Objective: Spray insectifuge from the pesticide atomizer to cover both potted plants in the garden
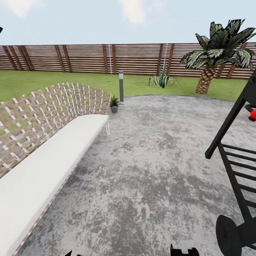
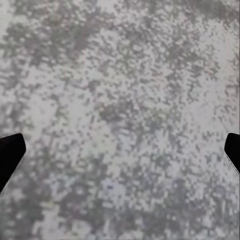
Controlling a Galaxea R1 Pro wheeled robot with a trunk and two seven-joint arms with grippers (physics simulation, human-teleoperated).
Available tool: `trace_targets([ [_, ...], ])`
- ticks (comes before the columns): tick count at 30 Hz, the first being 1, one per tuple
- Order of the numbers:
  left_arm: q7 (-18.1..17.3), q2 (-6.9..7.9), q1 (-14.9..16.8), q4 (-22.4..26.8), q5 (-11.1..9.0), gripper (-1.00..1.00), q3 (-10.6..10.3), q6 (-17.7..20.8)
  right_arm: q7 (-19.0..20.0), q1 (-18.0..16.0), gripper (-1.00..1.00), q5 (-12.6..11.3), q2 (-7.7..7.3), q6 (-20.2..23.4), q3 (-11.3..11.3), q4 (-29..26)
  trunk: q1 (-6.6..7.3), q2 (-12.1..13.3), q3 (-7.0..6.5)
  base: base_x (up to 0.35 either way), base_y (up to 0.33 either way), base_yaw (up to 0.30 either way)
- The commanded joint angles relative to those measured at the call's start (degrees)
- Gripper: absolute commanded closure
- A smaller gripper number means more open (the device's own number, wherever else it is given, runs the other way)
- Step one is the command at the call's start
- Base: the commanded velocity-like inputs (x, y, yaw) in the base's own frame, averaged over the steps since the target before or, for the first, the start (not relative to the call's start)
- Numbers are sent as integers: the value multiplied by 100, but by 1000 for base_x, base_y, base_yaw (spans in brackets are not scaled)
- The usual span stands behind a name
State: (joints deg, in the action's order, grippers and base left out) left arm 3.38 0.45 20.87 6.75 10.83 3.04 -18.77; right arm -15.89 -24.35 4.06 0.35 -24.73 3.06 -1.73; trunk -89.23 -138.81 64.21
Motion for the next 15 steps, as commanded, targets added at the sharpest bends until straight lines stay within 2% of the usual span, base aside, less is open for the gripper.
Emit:
trace_targets([
  [1, 23, -1, 4, -7, 60, 100, 30, -22, -60, -3, -100, 40, 5, 4, 28, 6, -2, -2, 5, 335, 7, 0],
  [15, 23, -1, 1, -7, 61, 100, 30, -22, -72, -5, -100, 26, 9, 4, 28, 6, -2, -2, 5, 336, 1, 0],
])
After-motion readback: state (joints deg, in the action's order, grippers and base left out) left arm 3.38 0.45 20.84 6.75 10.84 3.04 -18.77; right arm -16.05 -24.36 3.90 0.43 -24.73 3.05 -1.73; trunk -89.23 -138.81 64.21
